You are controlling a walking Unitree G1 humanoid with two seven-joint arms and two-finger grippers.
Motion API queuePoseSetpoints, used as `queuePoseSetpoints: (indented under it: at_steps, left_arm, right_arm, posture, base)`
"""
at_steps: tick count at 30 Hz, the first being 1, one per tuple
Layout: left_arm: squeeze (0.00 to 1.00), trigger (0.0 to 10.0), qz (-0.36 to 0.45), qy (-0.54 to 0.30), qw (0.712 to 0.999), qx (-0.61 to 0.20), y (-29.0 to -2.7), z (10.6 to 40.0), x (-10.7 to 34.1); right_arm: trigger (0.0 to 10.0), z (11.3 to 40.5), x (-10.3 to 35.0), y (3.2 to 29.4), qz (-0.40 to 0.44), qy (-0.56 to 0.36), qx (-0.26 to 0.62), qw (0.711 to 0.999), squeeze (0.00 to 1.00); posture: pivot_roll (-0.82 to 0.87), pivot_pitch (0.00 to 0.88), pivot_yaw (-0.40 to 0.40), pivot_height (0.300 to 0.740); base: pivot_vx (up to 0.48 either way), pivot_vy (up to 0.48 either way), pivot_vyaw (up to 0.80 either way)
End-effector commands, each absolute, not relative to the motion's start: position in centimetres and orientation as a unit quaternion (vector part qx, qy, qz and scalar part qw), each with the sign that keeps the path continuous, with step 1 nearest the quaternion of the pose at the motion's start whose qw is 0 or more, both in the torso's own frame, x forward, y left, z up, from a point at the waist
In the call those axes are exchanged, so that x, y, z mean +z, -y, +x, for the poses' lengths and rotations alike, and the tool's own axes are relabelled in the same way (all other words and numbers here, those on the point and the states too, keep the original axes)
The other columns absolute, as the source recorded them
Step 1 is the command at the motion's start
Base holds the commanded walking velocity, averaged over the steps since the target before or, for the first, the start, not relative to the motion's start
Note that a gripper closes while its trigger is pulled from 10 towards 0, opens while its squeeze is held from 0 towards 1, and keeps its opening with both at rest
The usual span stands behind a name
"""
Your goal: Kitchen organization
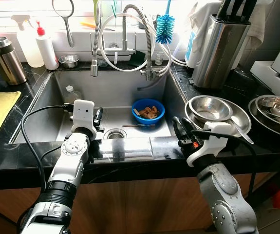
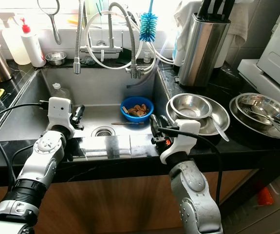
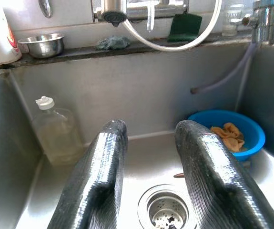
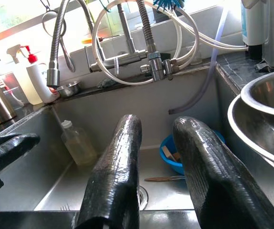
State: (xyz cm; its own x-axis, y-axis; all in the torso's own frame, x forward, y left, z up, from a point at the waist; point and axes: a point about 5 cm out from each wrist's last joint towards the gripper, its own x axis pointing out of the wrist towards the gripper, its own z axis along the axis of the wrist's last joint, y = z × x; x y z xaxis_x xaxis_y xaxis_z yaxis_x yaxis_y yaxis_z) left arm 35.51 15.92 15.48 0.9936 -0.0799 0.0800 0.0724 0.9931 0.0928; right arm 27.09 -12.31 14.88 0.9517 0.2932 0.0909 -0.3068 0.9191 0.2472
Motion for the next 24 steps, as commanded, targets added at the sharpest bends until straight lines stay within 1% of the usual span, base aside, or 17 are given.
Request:
queuePoseSetpoints:
  at_steps: [1, 8, 11, 18, 24]
  left_arm:
    - [0.0, 10.0, 0.032, 0.078, 0.996, -0.041, -15.8, 35.6, 17.0]
    - [0.0, 10.0, 0.023, 0.133, 0.99, -0.045, -15.8, 35.0, 18.7]
    - [0.0, 10.0, 0.032, 0.149, 0.987, -0.047, -16.1, 34.4, 19.1]
    - [0.0, 10.0, 0.049, 0.151, 0.986, -0.053, -16.8, 33.1, 18.7]
    - [0.0, 10.0, 0.042, 0.146, 0.987, -0.043, -17.4, 32.2, 18.3]
  right_arm:
    - [10.0, 27.2, 14.9, 12.6, 0.131, 0.029, 0.149, 0.98, 0.0]
    - [10.0, 27.4, 15.2, 12.9, 0.124, 0.035, 0.138, 0.982, 0.0]
    - [10.0, 27.5, 15.5, 13.4, 0.119, 0.042, 0.121, 0.985, 0.0]
    - [10.0, 27.6, 15.8, 14.2, 0.103, 0.053, 0.098, 0.988, 0.0]
    - [10.0, 27.5, 16.5, 14.6, 0.092, 0.067, 0.091, 0.989, 0.0]
  posture:
    - [-0.04, 0.022, -0.019, 0.74]
    - [-0.04, 0.026, -0.021, 0.74]
    - [-0.04, 0.031, -0.021, 0.74]
    - [-0.04, 0.048, -0.016, 0.74]
    - [-0.05, 0.061, -0.013, 0.74]
  base:
    - [0.0, 0.0, 0.0]
    - [0.0, 0.0, 0.0]
    - [0.0, 0.0, 0.0]
    - [0.0, 0.0, 0.0]
    - [0.0, 0.0, 0.0]
